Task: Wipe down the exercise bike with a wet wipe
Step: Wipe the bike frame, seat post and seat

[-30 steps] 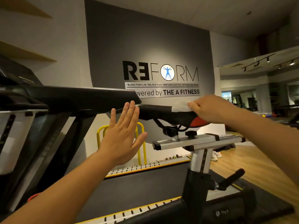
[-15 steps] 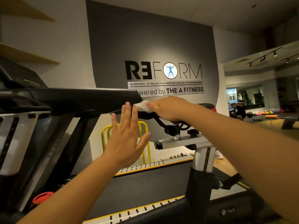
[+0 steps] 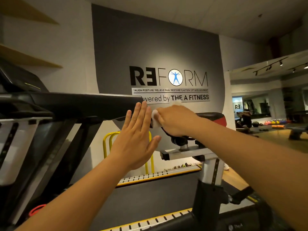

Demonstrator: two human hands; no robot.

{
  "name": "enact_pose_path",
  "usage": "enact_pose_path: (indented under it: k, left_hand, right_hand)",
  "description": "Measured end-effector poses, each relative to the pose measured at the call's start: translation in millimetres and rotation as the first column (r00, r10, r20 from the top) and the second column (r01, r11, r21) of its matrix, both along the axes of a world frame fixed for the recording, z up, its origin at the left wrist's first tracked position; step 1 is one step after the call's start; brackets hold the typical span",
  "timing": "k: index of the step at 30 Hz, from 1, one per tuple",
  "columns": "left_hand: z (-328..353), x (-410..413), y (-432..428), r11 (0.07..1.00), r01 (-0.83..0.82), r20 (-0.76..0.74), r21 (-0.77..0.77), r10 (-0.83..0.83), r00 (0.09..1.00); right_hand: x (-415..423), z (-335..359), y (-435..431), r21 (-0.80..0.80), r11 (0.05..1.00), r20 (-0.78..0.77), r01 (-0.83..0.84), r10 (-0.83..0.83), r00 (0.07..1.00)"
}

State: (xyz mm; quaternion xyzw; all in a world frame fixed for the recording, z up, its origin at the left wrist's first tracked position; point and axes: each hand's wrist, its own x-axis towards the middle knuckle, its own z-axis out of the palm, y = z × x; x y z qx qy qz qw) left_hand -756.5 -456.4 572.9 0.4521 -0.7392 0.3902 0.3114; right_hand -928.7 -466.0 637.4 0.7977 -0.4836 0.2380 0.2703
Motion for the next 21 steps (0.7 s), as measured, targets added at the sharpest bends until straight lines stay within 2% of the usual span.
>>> enact_pose_path:
  k: [3,6,8,10,13,15,17,19,21]
  left_hand:
    - [-0.9,-5.4,-2.3,0.996,0.013,-0.032,0.084,-0.01,0.999]
    - [-4.5,-8.3,-4.5,0.998,-0.004,-0.037,0.067,0.007,0.999]
    - [-5.0,-5.7,-5.4,0.998,-0.006,-0.031,0.058,0.008,0.999]
    - [-4.6,-2.3,-7.3,0.999,-0.008,-0.022,0.054,0.009,1.0]
    - [-5.6,-4.3,-8.9,0.998,0.019,-0.037,0.055,-0.017,0.999]
    - [-7.3,-7.7,-8.3,0.999,0.023,-0.057,0.049,-0.02,0.998]
    - [-7.7,-11.2,-6.2,0.999,0.015,-0.052,0.042,-0.013,0.999]
    - [-7.3,-12.9,-4.5,0.999,0.016,-0.053,0.048,-0.014,0.998]
    - [-6.3,-12.3,-3.0,0.998,0.031,-0.063,0.061,-0.027,0.998]
  right_hand:
    - [17.6,24.1,-10.5,0.272,0.957,0.168,-0.099,0.055,0.984]
    - [-5.1,34.4,-6.7,0.48,0.866,0.262,-0.14,0.011,0.965]
    - [-38.8,37.3,-6.5,0.529,0.848,0.223,-0.041,-0.093,0.97]
    - [-73.0,38.9,-9.3,0.511,0.857,0.196,0.068,-0.193,0.961]
    - [-112.1,27.4,-14.3,0.514,0.858,0.375,0.013,-0.239,0.896]
    - [-125.2,9.5,-7.2,0.409,0.912,0.424,0.039,-0.227,0.877]
    - [-129.2,-17.4,4.6,0.15,0.986,0.42,0.078,-0.135,0.897]
    - [-118.8,-45.1,25.7,-0.061,0.998,0.465,0.034,-0.002,0.885]
    - [-100.2,-55.7,41.6,-0.151,0.987,0.33,0.048,0.005,0.944]
